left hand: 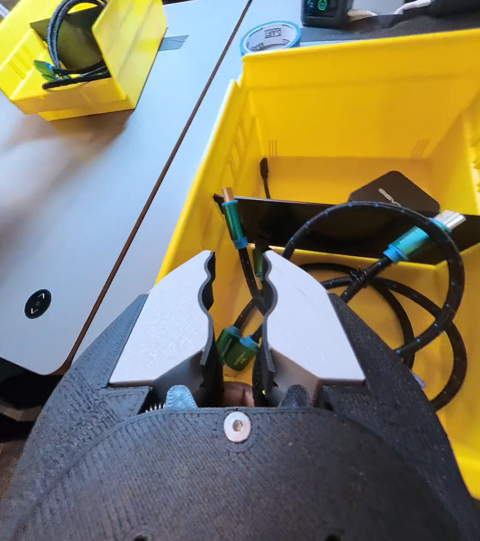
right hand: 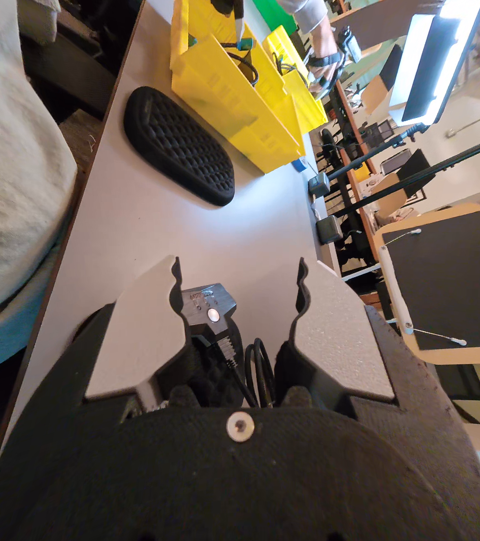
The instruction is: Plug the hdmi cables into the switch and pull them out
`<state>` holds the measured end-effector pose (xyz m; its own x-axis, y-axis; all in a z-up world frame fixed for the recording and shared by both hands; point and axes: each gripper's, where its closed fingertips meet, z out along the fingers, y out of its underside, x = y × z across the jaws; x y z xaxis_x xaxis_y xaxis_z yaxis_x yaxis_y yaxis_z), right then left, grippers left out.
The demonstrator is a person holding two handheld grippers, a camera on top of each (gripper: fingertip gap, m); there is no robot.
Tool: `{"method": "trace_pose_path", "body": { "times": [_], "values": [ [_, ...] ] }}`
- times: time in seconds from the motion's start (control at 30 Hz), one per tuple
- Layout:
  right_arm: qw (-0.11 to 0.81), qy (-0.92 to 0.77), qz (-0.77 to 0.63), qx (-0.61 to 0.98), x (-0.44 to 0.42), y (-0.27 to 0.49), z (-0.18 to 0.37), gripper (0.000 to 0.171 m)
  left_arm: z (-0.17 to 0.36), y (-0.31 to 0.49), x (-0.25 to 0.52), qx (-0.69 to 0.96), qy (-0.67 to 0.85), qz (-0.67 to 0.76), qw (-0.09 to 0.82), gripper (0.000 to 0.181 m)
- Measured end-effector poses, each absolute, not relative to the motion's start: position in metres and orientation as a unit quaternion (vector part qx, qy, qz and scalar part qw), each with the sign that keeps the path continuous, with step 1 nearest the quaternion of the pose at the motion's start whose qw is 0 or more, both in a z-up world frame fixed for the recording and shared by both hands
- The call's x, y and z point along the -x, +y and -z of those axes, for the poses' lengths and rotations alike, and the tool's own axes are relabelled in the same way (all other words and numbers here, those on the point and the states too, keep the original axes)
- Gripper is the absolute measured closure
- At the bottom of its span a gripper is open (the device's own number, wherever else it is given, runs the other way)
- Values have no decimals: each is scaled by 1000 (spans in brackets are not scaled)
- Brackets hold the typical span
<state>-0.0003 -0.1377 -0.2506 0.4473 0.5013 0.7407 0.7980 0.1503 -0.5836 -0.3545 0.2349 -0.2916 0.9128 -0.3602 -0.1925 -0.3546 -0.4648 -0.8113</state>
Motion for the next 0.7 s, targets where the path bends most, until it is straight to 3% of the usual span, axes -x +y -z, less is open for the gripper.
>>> {"method": "trace_pose_path", "body": {
  "times": [0.27, 0.4, 0.53, 0.7],
  "values": [
    [586, -510, 148, 613, 6, -139, 238, 100, 312, 251, 353, 875, 223, -27, 428, 151],
    [581, -513, 160, 612, 6, -138, 239, 100, 324, 257, 350, 872, 248, -50, 420, 169],
    [565, -514, 186, 618, 0, -132, 244, 101, 281, 249, 335, 787, 261, -41, 558, 173],
    [594, -506, 181, 598, 9, -129, 235, 105, 169, 191, 320, 558, 242, -58, 791, 173]
  ]
}}
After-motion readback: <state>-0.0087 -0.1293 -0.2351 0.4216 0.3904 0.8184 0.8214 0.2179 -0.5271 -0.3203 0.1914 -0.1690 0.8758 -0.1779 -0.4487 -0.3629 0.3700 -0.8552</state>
